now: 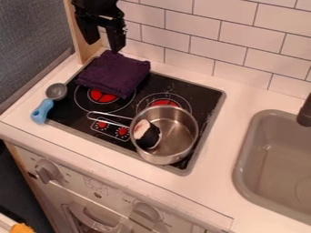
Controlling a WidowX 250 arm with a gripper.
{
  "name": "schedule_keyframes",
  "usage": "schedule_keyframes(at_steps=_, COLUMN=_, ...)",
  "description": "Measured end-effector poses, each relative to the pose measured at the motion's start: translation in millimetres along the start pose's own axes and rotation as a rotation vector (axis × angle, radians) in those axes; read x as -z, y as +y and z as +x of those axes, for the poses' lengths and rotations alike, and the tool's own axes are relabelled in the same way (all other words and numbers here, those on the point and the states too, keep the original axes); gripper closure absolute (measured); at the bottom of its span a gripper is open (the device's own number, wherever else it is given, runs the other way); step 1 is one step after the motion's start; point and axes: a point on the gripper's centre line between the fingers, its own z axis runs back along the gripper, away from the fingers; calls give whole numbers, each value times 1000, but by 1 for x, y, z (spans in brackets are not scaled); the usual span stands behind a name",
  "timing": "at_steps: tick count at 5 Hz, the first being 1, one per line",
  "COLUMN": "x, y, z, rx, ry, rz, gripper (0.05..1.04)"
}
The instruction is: Remove the object from the metallic pan
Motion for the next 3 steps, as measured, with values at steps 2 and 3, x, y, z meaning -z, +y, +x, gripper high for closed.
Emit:
schedule_keyframes(at_steps=2, x=2, y=-33, z=-30, rx=43, ry=89, rz=-58, gripper=84)
schedule_keyframes(at_steps=3, x=-23, y=-63, z=-49, rx=105, ry=20, rz=-117, gripper=84)
